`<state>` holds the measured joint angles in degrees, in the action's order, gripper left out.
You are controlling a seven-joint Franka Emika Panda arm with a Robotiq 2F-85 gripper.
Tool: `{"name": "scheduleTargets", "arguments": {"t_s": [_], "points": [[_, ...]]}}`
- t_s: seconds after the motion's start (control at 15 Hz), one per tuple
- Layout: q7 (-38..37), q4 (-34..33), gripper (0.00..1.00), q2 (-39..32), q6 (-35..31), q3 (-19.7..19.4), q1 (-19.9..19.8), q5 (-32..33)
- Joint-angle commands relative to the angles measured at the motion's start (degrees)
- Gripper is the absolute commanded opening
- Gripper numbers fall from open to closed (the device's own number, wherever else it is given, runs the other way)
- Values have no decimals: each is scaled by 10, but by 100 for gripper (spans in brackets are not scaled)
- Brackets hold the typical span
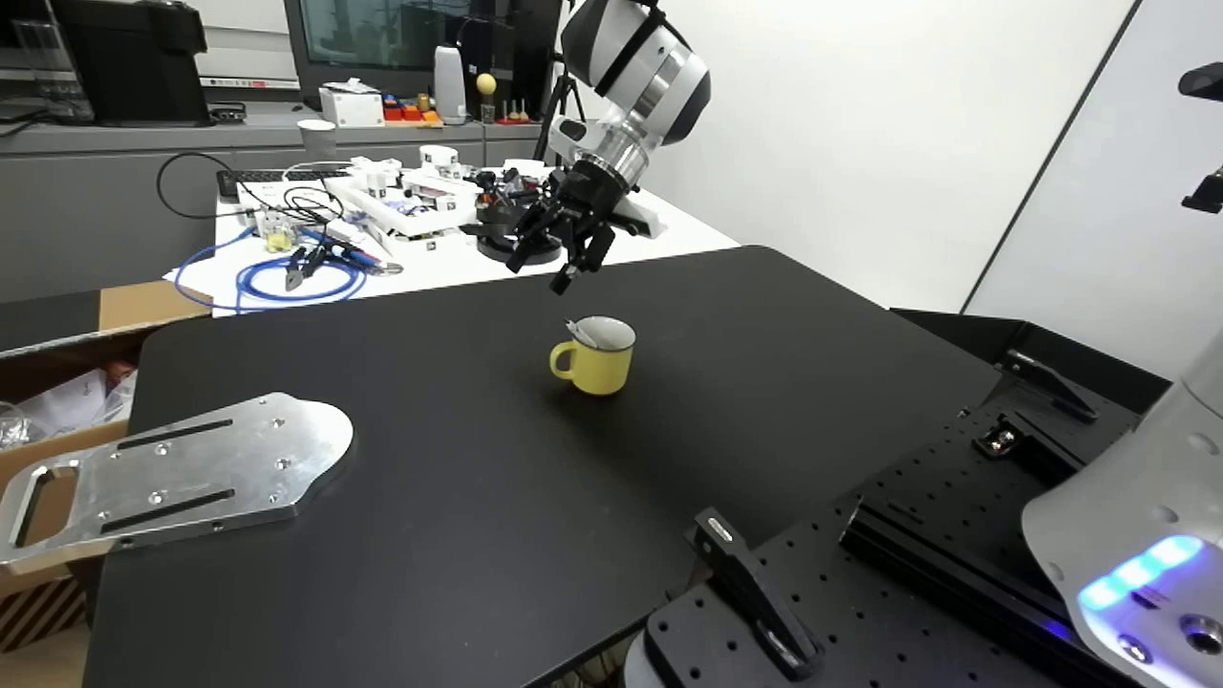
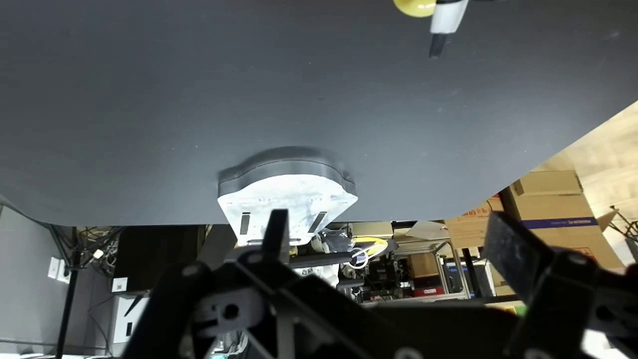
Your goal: Put the pen in the cup
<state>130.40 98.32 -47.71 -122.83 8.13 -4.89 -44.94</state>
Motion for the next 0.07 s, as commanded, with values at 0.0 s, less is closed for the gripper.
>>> {"name": "scheduleTargets", "arguments": {"t_s": [0.0], "points": [[-4, -2, 100, -2, -2, 7, -7, 8]]}}
